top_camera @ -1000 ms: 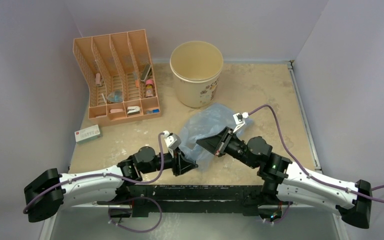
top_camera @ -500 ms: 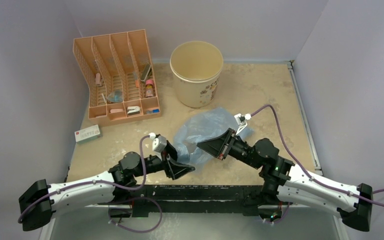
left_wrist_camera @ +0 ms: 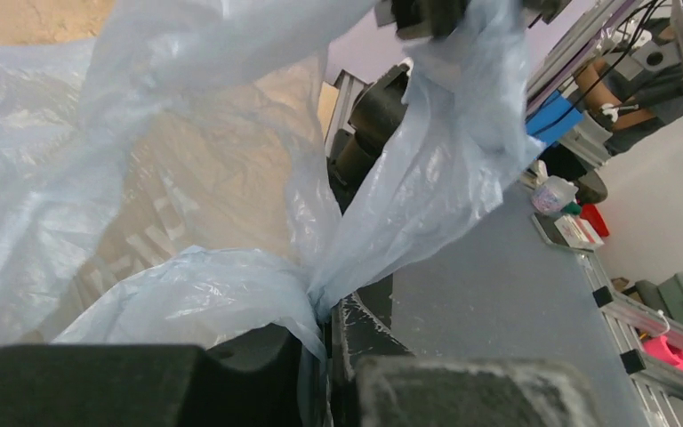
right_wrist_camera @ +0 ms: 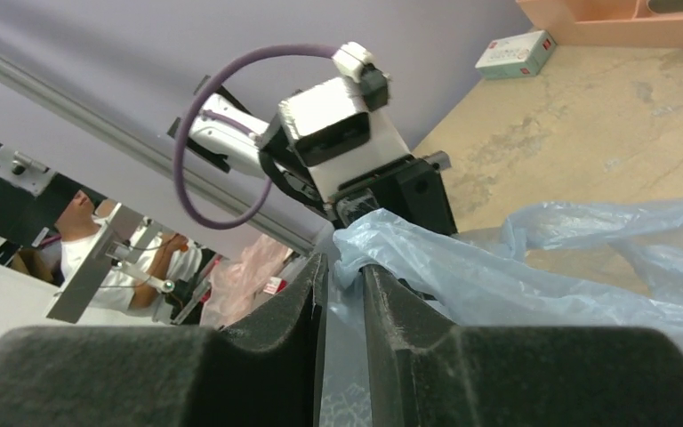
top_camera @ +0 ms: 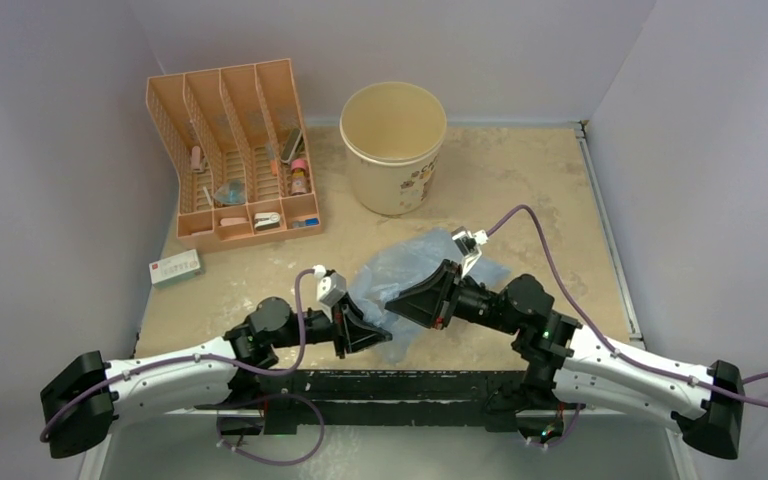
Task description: Put the trash bags into the trash bin
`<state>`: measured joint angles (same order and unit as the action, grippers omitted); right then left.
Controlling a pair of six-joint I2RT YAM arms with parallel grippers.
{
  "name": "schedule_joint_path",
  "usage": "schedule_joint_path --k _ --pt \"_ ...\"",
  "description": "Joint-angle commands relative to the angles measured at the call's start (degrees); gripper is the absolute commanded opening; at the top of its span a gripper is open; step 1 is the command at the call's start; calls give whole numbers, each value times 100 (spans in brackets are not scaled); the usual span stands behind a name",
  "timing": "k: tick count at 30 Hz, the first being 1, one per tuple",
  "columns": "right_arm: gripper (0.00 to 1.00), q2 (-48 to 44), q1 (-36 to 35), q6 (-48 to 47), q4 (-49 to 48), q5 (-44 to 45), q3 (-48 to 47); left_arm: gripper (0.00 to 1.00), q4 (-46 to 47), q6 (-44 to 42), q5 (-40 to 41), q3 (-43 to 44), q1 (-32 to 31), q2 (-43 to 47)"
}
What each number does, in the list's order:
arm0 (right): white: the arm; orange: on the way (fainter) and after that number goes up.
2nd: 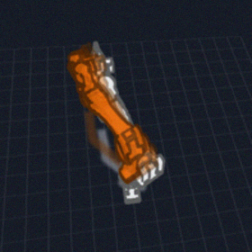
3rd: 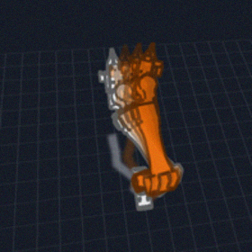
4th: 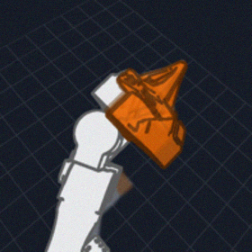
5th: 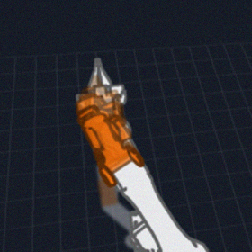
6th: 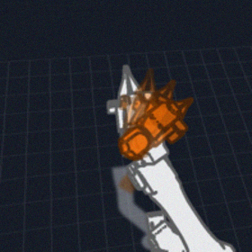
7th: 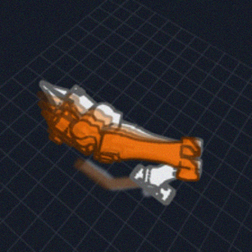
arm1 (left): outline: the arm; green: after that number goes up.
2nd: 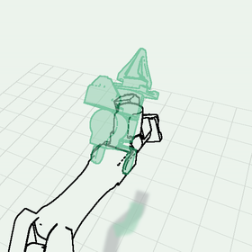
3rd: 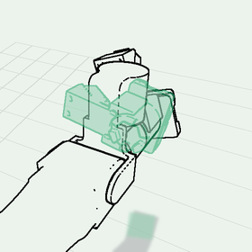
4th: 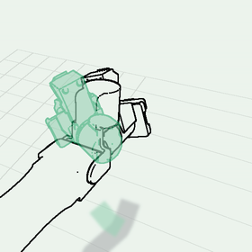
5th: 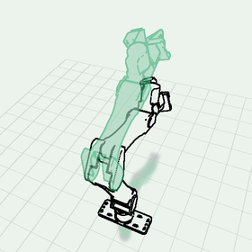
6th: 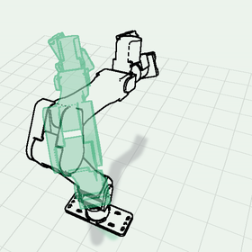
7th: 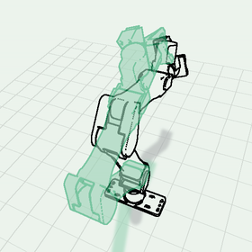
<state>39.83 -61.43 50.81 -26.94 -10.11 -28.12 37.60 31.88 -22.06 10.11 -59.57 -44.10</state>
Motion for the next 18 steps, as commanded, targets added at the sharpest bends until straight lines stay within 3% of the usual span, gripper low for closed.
schedule_joint_path --k 1,6,11,18 --pt "27 168 17 -166 -101 98 -262 2 331 -74 203 132 33 200" --pt "45 355 7 208 1161 1050 -732 0 -177 -89 926 238 33 329" --pt "69 315 -349 241 2279 2030 -1219 0 -1614 -66 2018 872 -22 17" --pt "77 1431 -1276 931 4522 4092 -2581 0 -2360 -59 3047 1429 -194 -480"
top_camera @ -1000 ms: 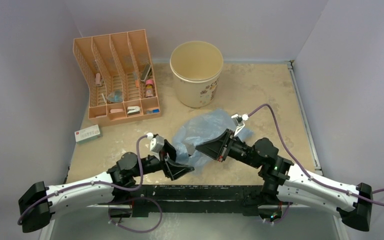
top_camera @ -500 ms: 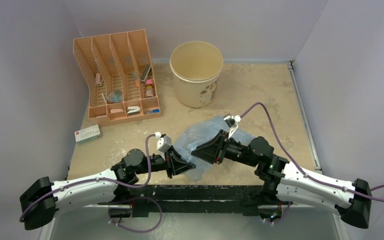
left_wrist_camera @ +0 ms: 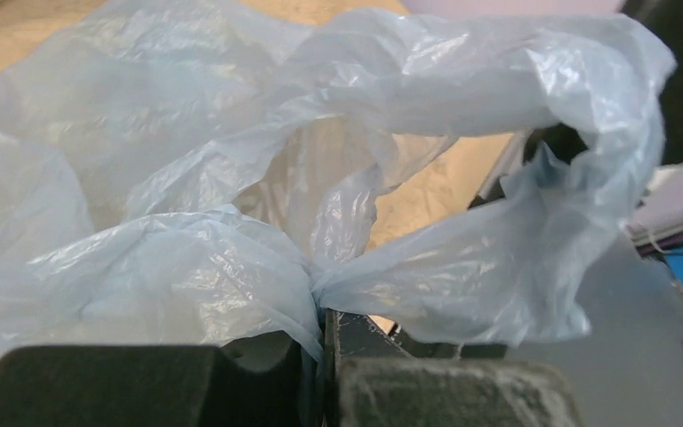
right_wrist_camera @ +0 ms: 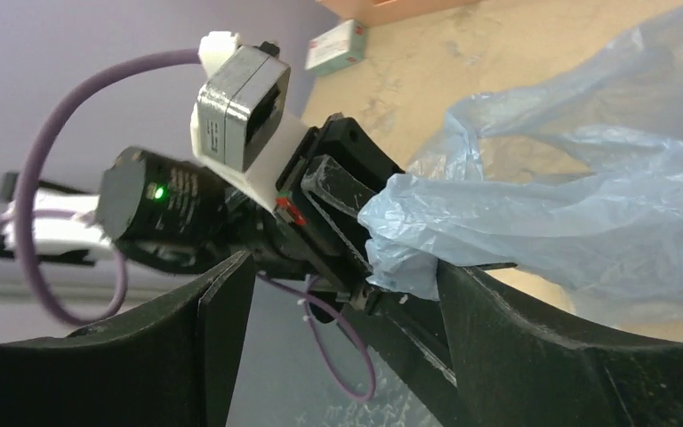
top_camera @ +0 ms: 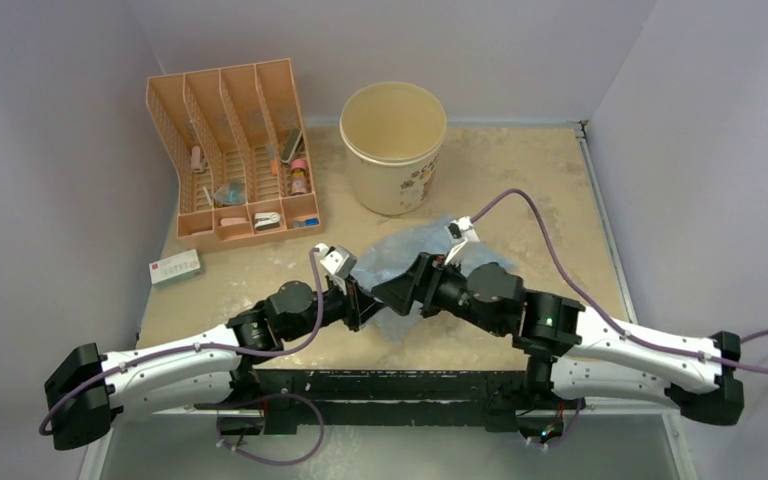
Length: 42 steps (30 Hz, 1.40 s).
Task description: Put the trash bags into the trash bin
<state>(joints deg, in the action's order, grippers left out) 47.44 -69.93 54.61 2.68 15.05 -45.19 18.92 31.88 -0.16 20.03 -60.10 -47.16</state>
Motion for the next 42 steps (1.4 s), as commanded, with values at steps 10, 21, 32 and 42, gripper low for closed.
schedule_joint_path --k 10,21,32,42 --pt "75 1531 -1179 2397 3451 3385 -1887 0 -666 48 1565 320 -327 417" --pt "69 1097 -1181 1574 1546 2705 -1531 0 -840 -201 1482 557 -349 135" --pt "58 1296 -1172 1898 1303 2827 -1331 0 -818 -229 1588 470 -380 402" --pt "44 1369 -1110 1487 1071 3134 -1408 0 -583 -353 1161 388 -380 331"
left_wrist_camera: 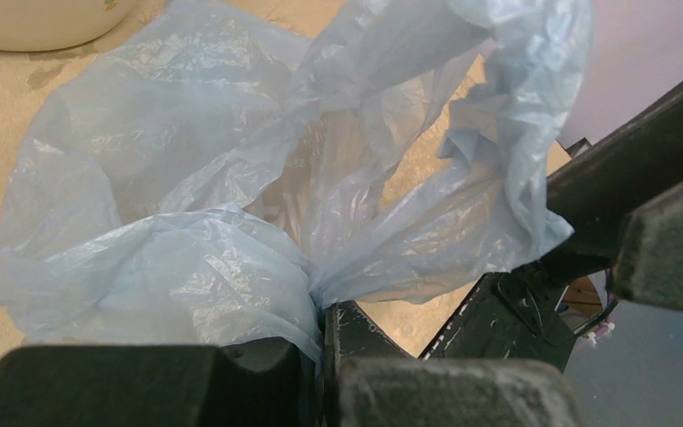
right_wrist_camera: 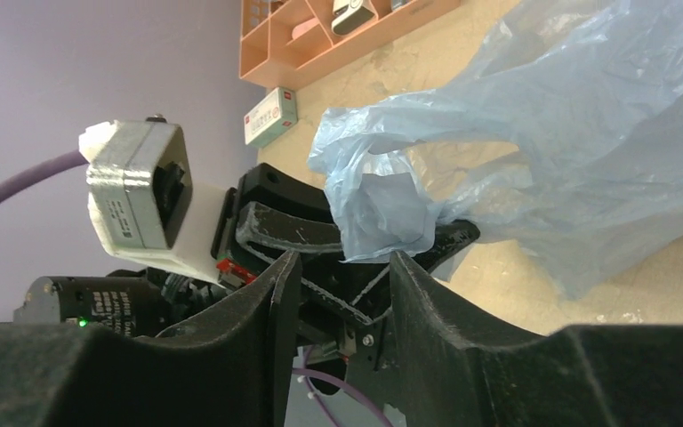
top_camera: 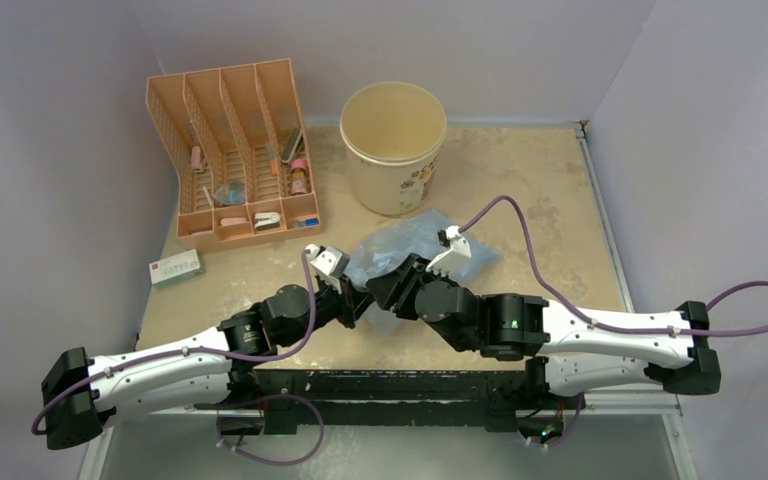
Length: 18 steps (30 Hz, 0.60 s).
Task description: Put the trash bags into the trash bin
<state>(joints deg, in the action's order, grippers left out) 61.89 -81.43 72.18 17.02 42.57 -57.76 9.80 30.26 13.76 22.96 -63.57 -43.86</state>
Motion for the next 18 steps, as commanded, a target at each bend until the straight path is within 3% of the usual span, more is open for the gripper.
schedule_joint_path --k 1,3,7,12,18 --pt "42 -30 96 -355 -354 381 -201 0 329 -188 -253 100 -33 3" --pt "38 190 231 -282 -91 383 -350 0 333 -185 -295 83 -33 9" --pt "46 503 379 -291 3 198 -464 0 411 -178 -343 -7 -33 89" --pt "49 620 503 -391 -64 159 -453 0 358 -278 -451 15 -33 166" --pt "45 541 760 -861 -148 78 -460 0 509 -386 -747 -37 -33 183"
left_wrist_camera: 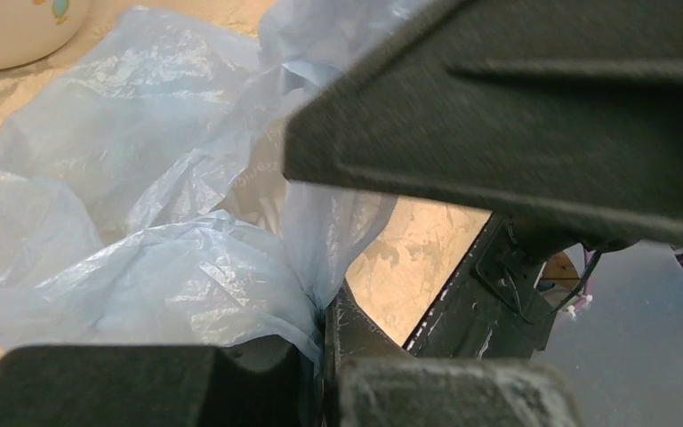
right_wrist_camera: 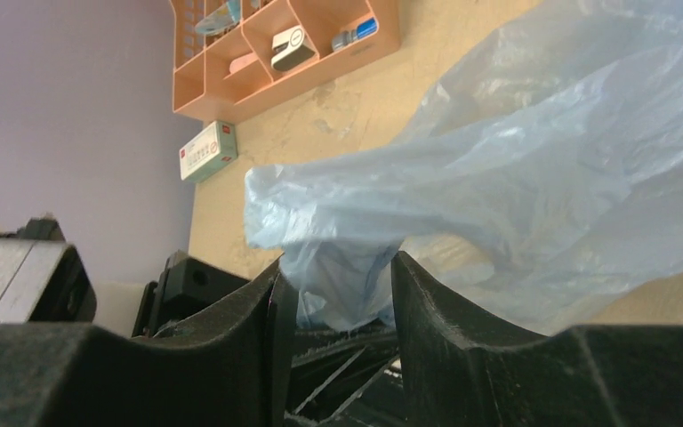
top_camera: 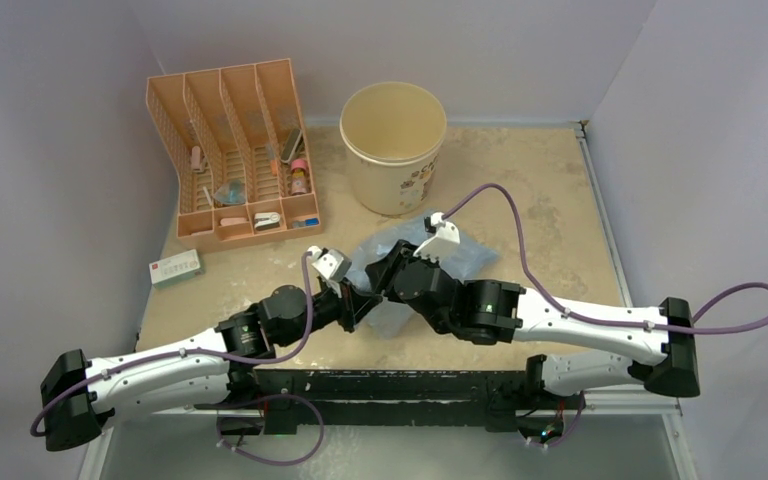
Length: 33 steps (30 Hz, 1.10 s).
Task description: Put the trash bags into the trash bin
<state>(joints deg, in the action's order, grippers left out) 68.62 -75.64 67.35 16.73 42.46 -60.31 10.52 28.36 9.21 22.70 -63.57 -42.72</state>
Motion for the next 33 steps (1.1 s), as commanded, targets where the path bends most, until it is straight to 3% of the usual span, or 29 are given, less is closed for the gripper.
schedule_joint_path --k 1,8,12,16,19,22,24,28,33 --pt "45 -115 207 -377 -36 105 -208 0 441 -218 -342 -13 -33 62" --pt "42 -167 347 -604 -661 -190 68 0 822 -389 -893 -119 -33 -28" --pt "29 -278 436 -1039 -1294 -808 234 0 706 -287 -746 -127 -33 -16" --pt "6 -665 529 -976 -1494 -1012 554 0 570 -45 -312 -221 -33 84" --pt "1 -1279 1074 -1044 -2232 -1807 1207 0 608 47 -340 -302 -33 157" --pt "0 -1755 1912 -1294 -3225 -3664 1909 14 686 109 -389 -393 -33 345" --pt "0 -1816 2089 -1468 -3513 -4276 2072 17 705 114 -477 -433 -33 537" --pt "0 -1885 2154 -1645 -3586 -4466 2232 32 547 -50 -870 -320 -33 834" --pt "0 -2123 2288 -1972 -3695 -4655 2464 38 -601 112 -509 78 -33 1116"
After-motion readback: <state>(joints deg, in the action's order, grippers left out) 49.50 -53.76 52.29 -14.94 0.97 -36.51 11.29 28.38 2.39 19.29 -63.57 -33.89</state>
